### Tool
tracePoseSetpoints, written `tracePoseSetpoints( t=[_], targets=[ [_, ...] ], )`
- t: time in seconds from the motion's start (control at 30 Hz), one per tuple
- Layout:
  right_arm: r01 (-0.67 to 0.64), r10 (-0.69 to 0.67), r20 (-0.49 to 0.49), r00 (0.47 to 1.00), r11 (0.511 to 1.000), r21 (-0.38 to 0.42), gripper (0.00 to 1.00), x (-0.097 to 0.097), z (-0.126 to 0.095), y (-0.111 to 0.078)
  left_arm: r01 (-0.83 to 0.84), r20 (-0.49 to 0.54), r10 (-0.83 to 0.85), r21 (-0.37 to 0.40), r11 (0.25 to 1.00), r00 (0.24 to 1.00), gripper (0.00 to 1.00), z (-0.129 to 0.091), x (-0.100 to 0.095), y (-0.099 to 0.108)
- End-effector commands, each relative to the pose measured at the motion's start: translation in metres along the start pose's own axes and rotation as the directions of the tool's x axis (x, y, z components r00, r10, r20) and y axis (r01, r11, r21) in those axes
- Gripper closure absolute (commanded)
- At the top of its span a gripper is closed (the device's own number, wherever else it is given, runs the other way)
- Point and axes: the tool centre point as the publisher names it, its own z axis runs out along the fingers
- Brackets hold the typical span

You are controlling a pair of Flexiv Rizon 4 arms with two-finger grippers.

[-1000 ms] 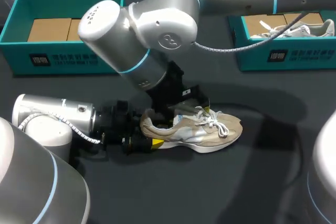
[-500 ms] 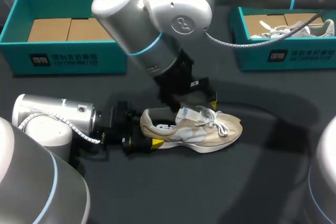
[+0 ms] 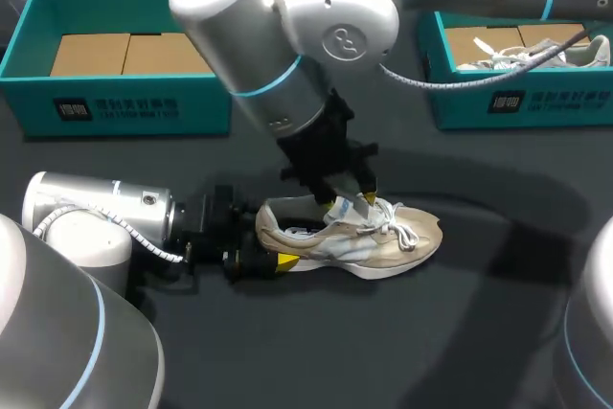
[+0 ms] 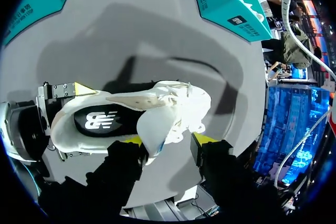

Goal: Take the shoe out of the shoebox, open the shoe tongue, remove and reinsert the insole, then place the shoe into the shoebox

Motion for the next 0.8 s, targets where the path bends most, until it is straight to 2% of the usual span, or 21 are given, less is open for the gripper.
tracePoseSetpoints(
  t=[0.03, 0.07, 0.1, 0.13, 0.17, 0.4, 0.53, 0.6, 0.67, 0.8],
  targets=[
    [-0.356, 0.356, -0.008, 0.934, 0.934, 0.019, 0.54, 0.000, -0.004, -0.004, 0.000, 0.003, 0.000, 0.000, 1.000, 1.000, 1.00, 0.003, 0.001, 0.001],
    [-0.346, 0.346, -0.006, 0.938, 0.938, 0.022, 0.58, 0.000, -0.004, -0.003, 0.000, 0.003, 0.000, 0.000, 1.000, 1.000, 1.00, 0.003, 0.001, 0.001],
    [-0.334, 0.335, -0.011, 0.942, 0.942, 0.025, 0.68, 0.001, -0.004, -0.002, 0.000, 0.003, 0.000, 0.000, 1.000, 1.000, 1.00, 0.003, 0.001, 0.001],
    [-0.324, 0.324, -0.015, 0.946, 0.946, 0.026, 0.81, 0.000, -0.004, -0.002, 0.000, 0.003, 0.000, 0.000, 1.000, 1.000, 1.00, 0.003, 0.001, 0.001],
    [-0.310, 0.310, -0.023, 0.950, 0.950, 0.026, 1.00, 0.000, -0.004, -0.001, 0.000, 0.003, 0.000, 0.000, 1.000, 1.000, 1.00, 0.003, 0.001, 0.001],
    [-0.198, 0.202, -0.092, 0.975, 0.979, 0.046, 1.00, -0.018, -0.002, 0.006, 0.000, 0.003, 0.000, 0.000, 1.000, 1.000, 1.00, 0.003, 0.001, 0.001],
    [-0.122, 0.127, -0.135, 0.983, 0.992, 0.043, 1.00, -0.036, 0.000, 0.010, 0.000, 0.003, 0.000, 0.000, 1.000, 1.000, 1.00, 0.003, 0.001, 0.001],
    [-0.067, 0.071, -0.180, 0.981, 0.997, 0.031, 1.00, -0.046, 0.003, 0.012, 0.000, 0.003, 0.000, 0.000, 1.000, 1.000, 1.00, 0.003, 0.001, 0.001],
    [0.029, -0.028, -0.315, 0.949, 1.000, -0.003, 1.00, -0.060, 0.009, 0.014, 0.000, 0.003, 0.000, 0.000, 1.000, 1.000, 1.00, 0.003, 0.001, 0.001],
    [0.029, -0.028, -0.315, 0.949, 1.000, -0.003, 1.00, -0.060, 0.009, 0.014, 0.000, 0.003, 0.000, 0.000, 1.000, 1.000, 1.00, 0.003, 0.001, 0.001]
  ],
)
